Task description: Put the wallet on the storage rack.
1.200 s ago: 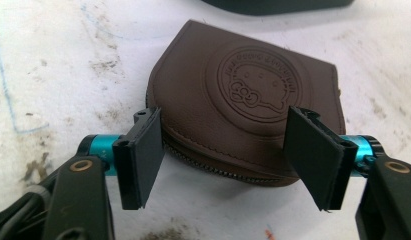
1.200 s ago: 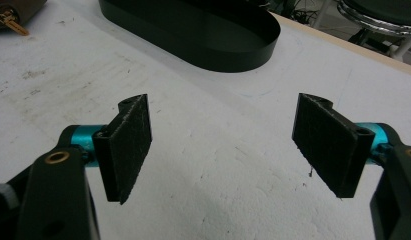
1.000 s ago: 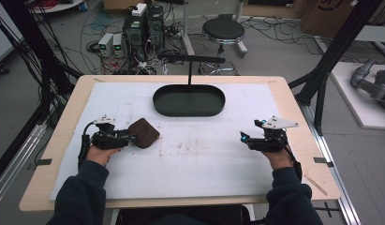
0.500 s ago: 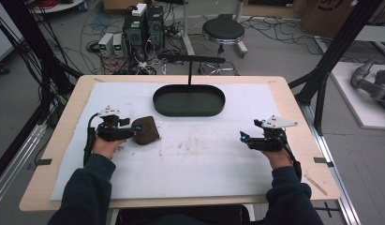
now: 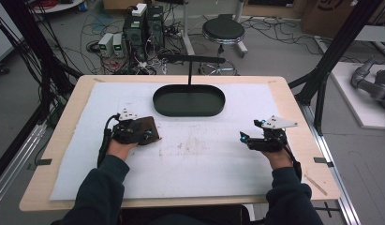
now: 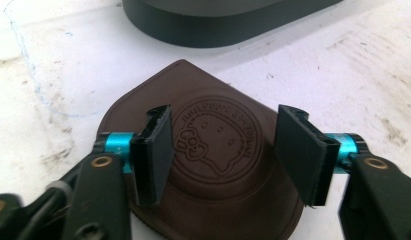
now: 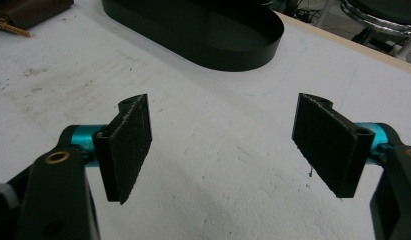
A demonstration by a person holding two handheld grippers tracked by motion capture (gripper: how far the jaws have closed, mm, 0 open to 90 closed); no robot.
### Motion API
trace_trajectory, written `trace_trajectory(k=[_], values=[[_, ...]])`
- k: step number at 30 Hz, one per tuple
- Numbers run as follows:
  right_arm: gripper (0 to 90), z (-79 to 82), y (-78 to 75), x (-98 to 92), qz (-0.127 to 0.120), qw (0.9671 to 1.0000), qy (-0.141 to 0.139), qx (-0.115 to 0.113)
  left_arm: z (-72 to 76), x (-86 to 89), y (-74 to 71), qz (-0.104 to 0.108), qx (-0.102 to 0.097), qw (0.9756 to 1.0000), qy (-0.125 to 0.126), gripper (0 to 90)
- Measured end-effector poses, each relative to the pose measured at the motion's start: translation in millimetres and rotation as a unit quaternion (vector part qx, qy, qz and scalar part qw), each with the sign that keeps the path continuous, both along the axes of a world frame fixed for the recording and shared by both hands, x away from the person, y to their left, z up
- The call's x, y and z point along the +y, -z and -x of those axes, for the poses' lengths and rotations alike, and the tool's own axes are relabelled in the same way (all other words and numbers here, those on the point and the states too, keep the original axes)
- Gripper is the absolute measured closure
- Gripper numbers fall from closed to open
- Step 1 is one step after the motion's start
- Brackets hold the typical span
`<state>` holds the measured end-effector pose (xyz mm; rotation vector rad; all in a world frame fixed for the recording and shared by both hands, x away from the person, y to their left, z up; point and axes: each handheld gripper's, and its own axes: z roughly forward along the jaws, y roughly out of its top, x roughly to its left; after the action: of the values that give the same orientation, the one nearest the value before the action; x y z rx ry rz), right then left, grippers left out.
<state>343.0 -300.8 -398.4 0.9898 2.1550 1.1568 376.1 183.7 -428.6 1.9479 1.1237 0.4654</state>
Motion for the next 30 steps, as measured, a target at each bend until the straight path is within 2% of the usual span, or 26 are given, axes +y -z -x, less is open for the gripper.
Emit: trace_trajectory(k=[3, 5, 7, 8, 9, 11, 12, 13, 15, 17, 18, 19, 22, 24, 25, 26, 27, 28, 29, 30], values=[[24.2, 0.6, -0.5, -1.1, -0.001, 1.0, 0.001, -0.002, 1.6, 5.5, -0.2, -0.005, 0.001, 1.0, 0.005, 42.1], [24.2, 0.8, -0.6, -1.1, -0.001, 1.0, 0.002, -0.002, 2.7, 5.6, -1.8, -0.005, 0.005, 1.0, -0.005, 42.2], [24.2, 1.1, -0.4, -0.1, 0.0, 1.0, 0.002, -0.001, 3.2, 3.9, -2.8, 0.002, 0.009, 0.9999, -0.014, 38.8], [24.2, 1.1, -0.2, 0.4, 0.002, 1.0, 0.001, 0.001, 3.2, 2.1, -3.7, 0.012, 0.013, 0.9997, -0.019, 35.1], [24.2, 1.1, -0.2, 0.4, 0.002, 1.0, 0.001, 0.001, 3.1, -0.8, -4.4, 0.024, 0.011, 0.9993, -0.025, 35.1], [24.2, 0.5, 0.5, 1.6, 0.004, 1.0, 0.0, 0.001, 1.7, -13.5, -6.3, 0.033, -0.006, 0.9986, -0.042, 32.5], [24.3, 0.5, 0.5, 1.8, 0.005, 1.0, -0.001, 0.0, 0.9, -18.4, -6.3, 0.029, -0.012, 0.9979, -0.056, 30.7], [24.3, 0.6, 0.4, 1.8, 0.005, 1.0, -0.001, 0.0, 0.9, -18.4, -6.3, 0.029, -0.012, 0.9979, -0.056, 30.1], [24.4, 0.7, 0.3, 1.8, 0.004, 1.0, -0.002, 0.001, -0.6, -26.3, -5.3, 0.017, -0.024, 0.997, -0.072, 30.1], [24.4, 0.4, 0.3, 1.4, 0.003, 1.0, -0.005, 0.001, -4.2, -34.2, -0.4, -0.005, -0.025, 0.9965, -0.08, 29.1], [24.4, 0.2, 0.3, 1.4, 0.003, 1.0, -0.005, 0.001, -4.2, -34.2, -0.4, -0.005, -0.025, 0.9965, -0.08, 28.5], [24.4, 0.0, 0.5, 1.4, 0.002, 1.0, -0.006, 0.001, -6.0, -36.2, 3.2, -0.025, -0.019, 0.9965, -0.077, 28.5], [24.4, -0.4, 0.5, 1.3, 0.0, 1.0, -0.008, 0.001, -4.7, -34.1, 2.4, -0.05, -0.025, 0.9962, -0.067, 35.6], [24.4, -0.2, 0.4, 1.2, -0.001, 0.9999, -0.012, 0.0, -4.0, -31.9, 2.1, -0.05, -0.026, 0.9964, -0.064, 40.8], [24.4, 0.0, 0.2, 1.1, -0.001, 0.9999, -0.013, -0.001, -3.1, -25.0, 1.8, -0.033, -0.021, 0.9977, -0.055, 42.5], [24.4, 0.5, -0.2, 1.0, -0.003, 0.9999, -0.012, -0.001, -3.1, -25.0, 1.8, -0.033, -0.021, 0.9977, -0.055, 44.7], [24.4, 0.6, -0.5, 0.4, -0.002, 0.9999, -0.012, -0.001, -2.1, -17.4, 1.2, -0.019, -0.015, 0.9988, -0.043, 46.4], [24.4, 0.6, -0.5, 0.4, -0.002, 0.9999, -0.012, -0.001, -2.1, -17.4, 1.2, -0.019, -0.015, 0.9988, -0.043, 47.8], [24.4, 1.0, -0.8, -0.7, -0.003, 0.9999, -0.011, -0.003, -1.3, -10.1, 0.4, -0.009, -0.008, 0.9997, -0.023, 48.8], [24.4, 1.4, -0.9, -0.8, -0.004, 0.9999, -0.011, -0.002, -0.8, -6.3, -0.1, -0.01, -0.006, 0.9999, -0.009, 49.8]])
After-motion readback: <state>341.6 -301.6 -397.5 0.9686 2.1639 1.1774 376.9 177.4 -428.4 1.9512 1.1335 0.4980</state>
